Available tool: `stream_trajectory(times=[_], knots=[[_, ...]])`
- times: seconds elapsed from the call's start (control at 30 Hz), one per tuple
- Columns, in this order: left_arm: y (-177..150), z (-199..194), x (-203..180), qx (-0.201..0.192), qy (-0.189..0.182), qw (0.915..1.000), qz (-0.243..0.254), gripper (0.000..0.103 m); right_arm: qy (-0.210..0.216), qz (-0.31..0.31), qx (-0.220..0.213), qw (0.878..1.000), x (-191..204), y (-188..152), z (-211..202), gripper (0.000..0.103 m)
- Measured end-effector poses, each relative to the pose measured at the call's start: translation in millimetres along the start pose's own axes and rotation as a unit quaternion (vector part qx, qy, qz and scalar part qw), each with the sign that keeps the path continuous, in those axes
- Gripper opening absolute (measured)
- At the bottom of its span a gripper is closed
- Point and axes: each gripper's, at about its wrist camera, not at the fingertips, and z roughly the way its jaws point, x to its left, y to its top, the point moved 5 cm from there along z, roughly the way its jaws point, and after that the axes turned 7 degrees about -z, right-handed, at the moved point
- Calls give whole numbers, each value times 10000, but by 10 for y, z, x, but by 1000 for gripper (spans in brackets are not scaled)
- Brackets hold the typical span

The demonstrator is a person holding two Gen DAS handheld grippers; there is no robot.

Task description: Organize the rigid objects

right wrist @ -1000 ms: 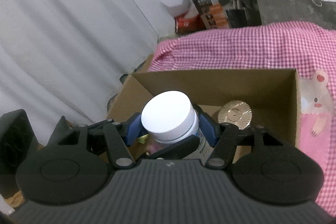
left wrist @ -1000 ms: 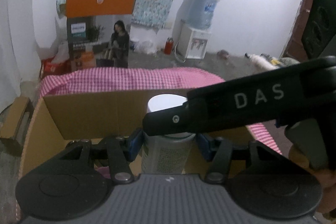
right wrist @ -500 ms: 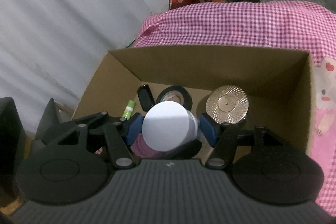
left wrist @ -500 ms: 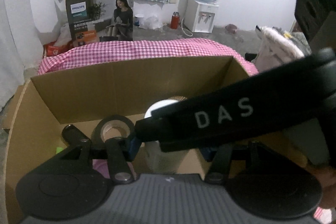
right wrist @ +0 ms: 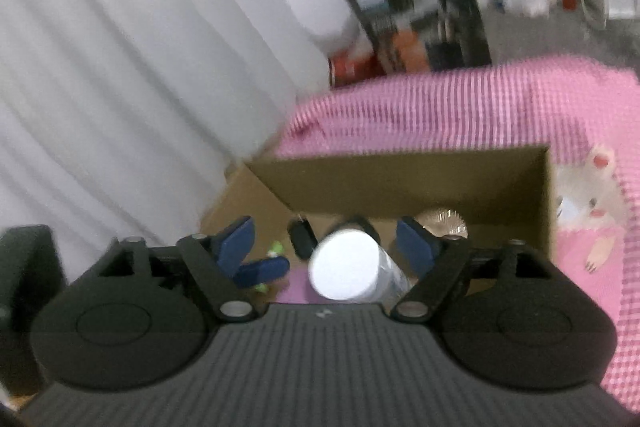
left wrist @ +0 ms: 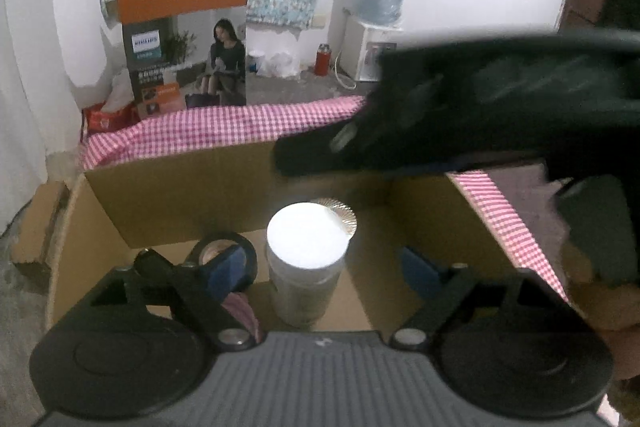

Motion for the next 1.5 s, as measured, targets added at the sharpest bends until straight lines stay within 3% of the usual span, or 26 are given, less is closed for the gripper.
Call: stream_trajectory(times=[0.17, 0.33, 0.43, 0.63, 0.77, 0.9, 1.03, 1.27, 1.5], knots=[[-67, -415, -70, -313, -97, 9994, 63, 91, -127, -129, -1136, 9934, 221, -91, -814, 102], [-204, -825, -115, -555, -213, 9982, 114, 93, -572, -245, -1811, 9815, 356, -389, -1475, 102], [-315, -1016, -148, -625, -283, 9975, 173, 95, -900, -389, -1789, 9790, 446, -645, -1668, 102], [-584, -1239, -169, -641, -294, 9972, 241, 96, -1646, -918, -1152, 9753, 600, -1069, -1692, 102], [-727, -1320, -92, -630, -203, 9975, 245, 96, -1942, -1187, -845, 9701, 698, -1205, -1585, 102], [-799, -1322, 36, -572, -149, 9982, 82, 96, -2299, -1348, -819, 9604, 751, -1174, -1495, 102], [-887, -1337, 161, -513, -81, 9986, -61, 96, -2325, -1364, -1011, 9577, 817, -1151, -1608, 102], [-976, -1419, 347, -581, 51, 9980, -225, 96, -2374, -1283, -934, 9584, 843, -1187, -1693, 102], [-1051, -1475, 448, -595, 138, 9977, -298, 96, -1694, -1064, -1187, 9726, 890, -1285, -1753, 102]])
